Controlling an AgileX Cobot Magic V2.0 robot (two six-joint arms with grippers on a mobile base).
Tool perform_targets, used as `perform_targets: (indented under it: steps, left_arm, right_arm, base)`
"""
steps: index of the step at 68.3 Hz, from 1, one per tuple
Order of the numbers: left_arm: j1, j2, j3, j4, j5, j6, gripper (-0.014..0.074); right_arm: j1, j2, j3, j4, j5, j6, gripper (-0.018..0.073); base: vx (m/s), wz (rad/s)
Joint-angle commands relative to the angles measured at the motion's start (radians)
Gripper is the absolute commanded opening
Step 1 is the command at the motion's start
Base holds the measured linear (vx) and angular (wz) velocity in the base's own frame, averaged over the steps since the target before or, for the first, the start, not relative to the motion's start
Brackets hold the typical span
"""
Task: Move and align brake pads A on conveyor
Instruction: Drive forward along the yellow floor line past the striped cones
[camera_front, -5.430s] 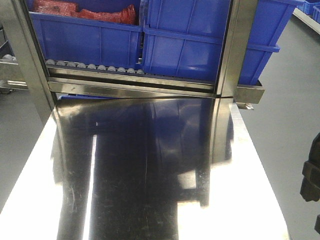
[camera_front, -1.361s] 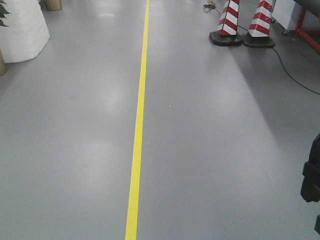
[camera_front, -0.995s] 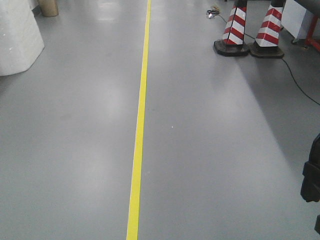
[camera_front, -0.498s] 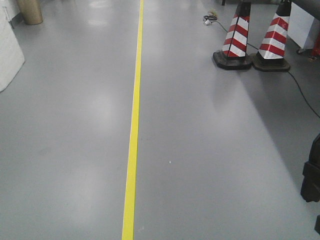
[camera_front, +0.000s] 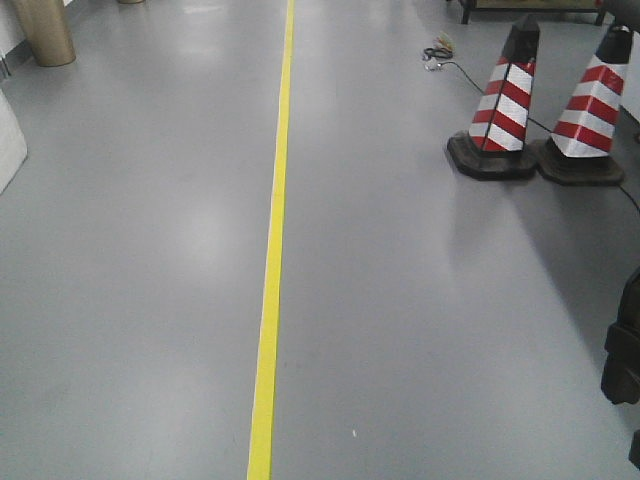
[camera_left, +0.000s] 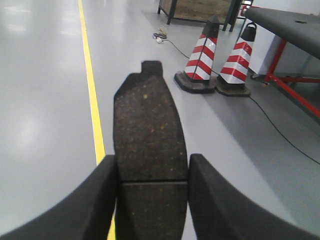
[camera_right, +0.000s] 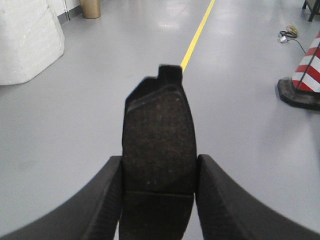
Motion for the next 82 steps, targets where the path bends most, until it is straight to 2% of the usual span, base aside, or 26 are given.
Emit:
perform_targets:
  steps: [1,82]
  left_arm:
    - [-0.003,0.015,-0.027,0.012,-0.093,-0.005,-0.0006]
    - [-0.003,0.015,-0.027,0.012,-0.093,-0.005,-0.0006]
  right_arm:
    - [-0.004,0.002,-0.03,-0.021,-0.089,-0.006,-0.0004]
    - [-0.004,0.002,-0.03,-0.021,-0.089,-0.006,-0.0004]
  base:
    - [0.78,0.07]
    - [0.77,-0.04]
